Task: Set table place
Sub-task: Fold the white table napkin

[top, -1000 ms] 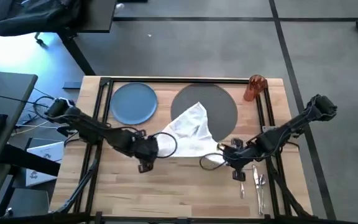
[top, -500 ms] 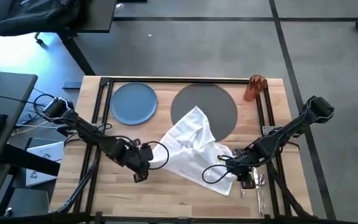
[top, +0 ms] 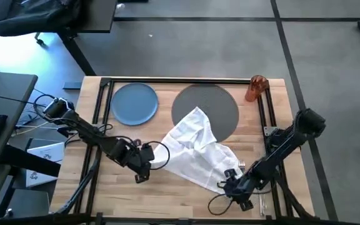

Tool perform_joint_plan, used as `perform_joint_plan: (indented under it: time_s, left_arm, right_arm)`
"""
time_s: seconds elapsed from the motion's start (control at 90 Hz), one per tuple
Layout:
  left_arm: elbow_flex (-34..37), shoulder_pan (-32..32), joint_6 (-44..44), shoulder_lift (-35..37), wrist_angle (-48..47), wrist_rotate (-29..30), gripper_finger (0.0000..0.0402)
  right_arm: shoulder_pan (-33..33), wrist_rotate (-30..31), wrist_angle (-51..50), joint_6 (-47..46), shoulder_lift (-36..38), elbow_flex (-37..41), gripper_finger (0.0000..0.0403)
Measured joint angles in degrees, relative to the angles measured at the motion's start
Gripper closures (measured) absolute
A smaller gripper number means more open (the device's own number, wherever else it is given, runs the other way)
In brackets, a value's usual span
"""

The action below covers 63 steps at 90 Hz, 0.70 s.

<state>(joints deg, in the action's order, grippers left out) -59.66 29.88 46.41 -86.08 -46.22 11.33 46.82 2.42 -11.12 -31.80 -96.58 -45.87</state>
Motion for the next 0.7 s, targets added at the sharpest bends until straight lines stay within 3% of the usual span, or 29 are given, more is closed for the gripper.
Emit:
perform_joint_plan:
  time_s: [0.133, 0.233, 0.289, 0.367, 0.444, 0.556, 0.7]
  left_arm:
    - [0.0, -0.2, 0.0, 0.0, 0.0, -1.4, 0.0401]
    - [-0.2, -0.2, 0.1, 0.0, -0.2, -2.4, 0.0401]
    - [-1.1, -0.2, 0.1, 0.0, -0.6, -2.4, 0.0401]
    - [-3.8, -0.2, 1.6, 0.5, -2.8, -1.4, 0.0401]
    - [-7.6, -0.6, 4.2, 1.3, -7.2, 3.5, 0.0401]
    - [-14.4, -0.9, 6.0, 3.7, -12.2, 15.0, 0.0401]
    - [-23.2, -3.2, 1.3, 7.4, -13.7, 24.4, 0.0401]
  right_arm:
    - [0.0, 2.3, -2.0, -7.0, -3.6, -1.6, 0.0269]
    - [-0.1, 1.7, -6.2, -11.3, -3.8, -3.4, 0.0344]
    - [-0.1, 0.8, -11.2, -13.2, -2.9, -4.8, 0.0383]
    - [-0.2, 1.5, -21.9, -16.1, -1.3, -7.2, 0.0395]
    - [-0.4, 5.5, -32.8, -20.0, 2.7, -10.5, 0.0401]
    - [-1.4, 13.4, -45.6, -24.8, 11.0, -15.2, 0.0402]
    - [-5.7, 18.0, -50.9, -23.1, 23.6, -22.0, 0.0403]
